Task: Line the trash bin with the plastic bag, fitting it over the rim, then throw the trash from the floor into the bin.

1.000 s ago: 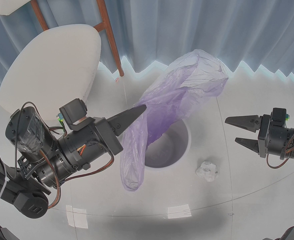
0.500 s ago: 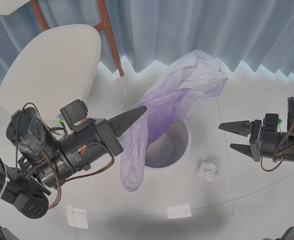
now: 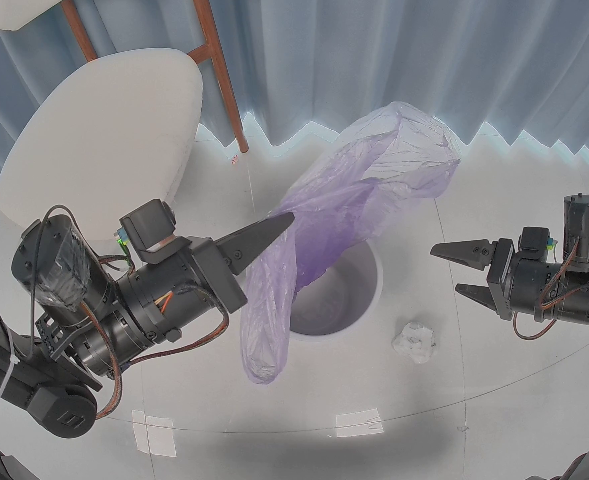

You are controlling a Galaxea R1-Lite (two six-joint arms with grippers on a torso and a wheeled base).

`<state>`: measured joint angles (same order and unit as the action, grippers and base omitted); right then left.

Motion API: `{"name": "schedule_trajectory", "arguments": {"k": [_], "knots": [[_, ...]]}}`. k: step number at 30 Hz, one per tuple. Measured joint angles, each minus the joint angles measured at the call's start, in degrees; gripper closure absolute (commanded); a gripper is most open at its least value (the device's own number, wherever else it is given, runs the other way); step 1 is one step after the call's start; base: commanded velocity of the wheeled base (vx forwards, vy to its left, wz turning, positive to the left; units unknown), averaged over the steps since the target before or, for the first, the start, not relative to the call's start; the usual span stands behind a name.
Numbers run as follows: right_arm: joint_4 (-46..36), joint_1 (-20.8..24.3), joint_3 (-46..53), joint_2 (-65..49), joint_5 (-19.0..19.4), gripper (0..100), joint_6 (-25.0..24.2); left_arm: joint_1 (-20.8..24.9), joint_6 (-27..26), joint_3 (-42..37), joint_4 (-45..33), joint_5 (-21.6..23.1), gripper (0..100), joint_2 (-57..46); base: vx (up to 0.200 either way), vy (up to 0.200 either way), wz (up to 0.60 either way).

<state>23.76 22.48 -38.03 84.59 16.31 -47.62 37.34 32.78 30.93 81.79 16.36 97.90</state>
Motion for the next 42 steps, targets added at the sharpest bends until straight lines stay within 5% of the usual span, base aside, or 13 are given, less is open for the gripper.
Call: {"name": "schedule_trajectory", "arguments": {"k": [15, 42], "knots": [[8.14, 0.63, 1.71, -4.33, 0.05, 0, -1.95, 0.20, -6.75, -1.68, 0.43, -0.13, 100, 3.54, 0.000, 0.000, 0.00], [14.62, -0.35, 3.54, 2.47, 0.18, 0, -4.06, 2.02, -7.11, -3.71, 0.55, -0.11, 100, 4.90, 0.000, 0.000, 0.00]]}}
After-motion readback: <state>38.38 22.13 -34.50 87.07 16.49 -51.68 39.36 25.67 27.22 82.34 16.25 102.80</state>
